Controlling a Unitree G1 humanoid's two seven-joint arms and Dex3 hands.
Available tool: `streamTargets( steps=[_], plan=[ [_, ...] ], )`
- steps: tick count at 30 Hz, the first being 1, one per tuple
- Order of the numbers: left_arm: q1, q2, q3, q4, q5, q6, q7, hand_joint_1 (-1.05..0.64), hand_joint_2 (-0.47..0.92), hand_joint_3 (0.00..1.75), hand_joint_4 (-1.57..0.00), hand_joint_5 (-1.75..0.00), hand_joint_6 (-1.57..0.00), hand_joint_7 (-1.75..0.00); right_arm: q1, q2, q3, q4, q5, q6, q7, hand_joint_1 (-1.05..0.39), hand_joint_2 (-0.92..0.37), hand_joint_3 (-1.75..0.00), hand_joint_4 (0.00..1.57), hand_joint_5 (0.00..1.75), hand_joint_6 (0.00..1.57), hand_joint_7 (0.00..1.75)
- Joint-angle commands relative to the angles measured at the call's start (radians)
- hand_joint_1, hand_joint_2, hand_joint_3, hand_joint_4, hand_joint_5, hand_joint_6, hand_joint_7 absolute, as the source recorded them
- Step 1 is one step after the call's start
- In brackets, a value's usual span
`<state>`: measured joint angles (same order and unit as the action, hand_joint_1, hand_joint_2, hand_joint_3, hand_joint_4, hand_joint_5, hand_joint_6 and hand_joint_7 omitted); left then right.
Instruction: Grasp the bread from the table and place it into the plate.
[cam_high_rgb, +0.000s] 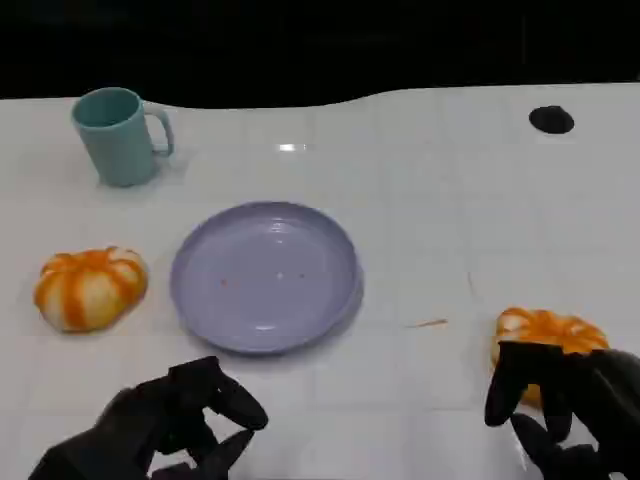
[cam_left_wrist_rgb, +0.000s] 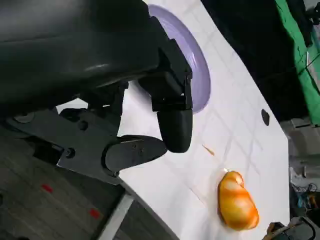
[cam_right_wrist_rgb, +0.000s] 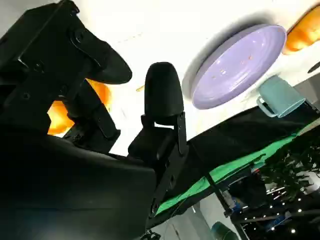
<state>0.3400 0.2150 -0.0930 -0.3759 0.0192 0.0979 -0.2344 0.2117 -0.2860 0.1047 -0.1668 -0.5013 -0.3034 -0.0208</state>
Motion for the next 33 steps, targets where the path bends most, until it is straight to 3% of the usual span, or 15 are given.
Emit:
streamTargets(
  steps=[1,28,31,33],
  plan=[
    [-0.002,0.013,0.003,-0.004,0.002,0.001,-0.008,-0.24,0.81,0.63,-0.63,-1.75,-0.65,-1.25,0.003,-0.011,-0.013,-0.006,0.010,0.002,-0.002,0.01,-0.21,-1.39,0.91,1.75,0.85,1.37],
    [-0.003,0.011,0.003,-0.001,0.004,-0.004,-0.008,-0.24,0.81,0.63,-0.63,-1.75,-0.65,-1.24,-0.001,-0.009,-0.013,-0.001,0.007,0.002,-0.013,0.02,-0.21,-1.38,0.92,1.75,0.86,1.35],
    [-0.003,0.011,0.005,0.001,0.001,-0.003,-0.009,-0.24,0.81,0.63,-0.63,-1.75,-0.65,-1.25,-0.001,-0.004,-0.020,-0.013,0.015,0.018,-0.009,0.03,-0.20,-1.41,0.91,1.75,0.86,1.31],
    [-0.002,0.012,0.006,-0.001,0.000,0.001,-0.009,-0.24,0.81,0.62,-0.62,-1.75,-0.64,-1.24,-0.001,-0.001,-0.027,-0.031,0.021,0.038,-0.002,0.02,-0.22,-1.36,0.88,1.74,0.88,1.18]
  ],
)
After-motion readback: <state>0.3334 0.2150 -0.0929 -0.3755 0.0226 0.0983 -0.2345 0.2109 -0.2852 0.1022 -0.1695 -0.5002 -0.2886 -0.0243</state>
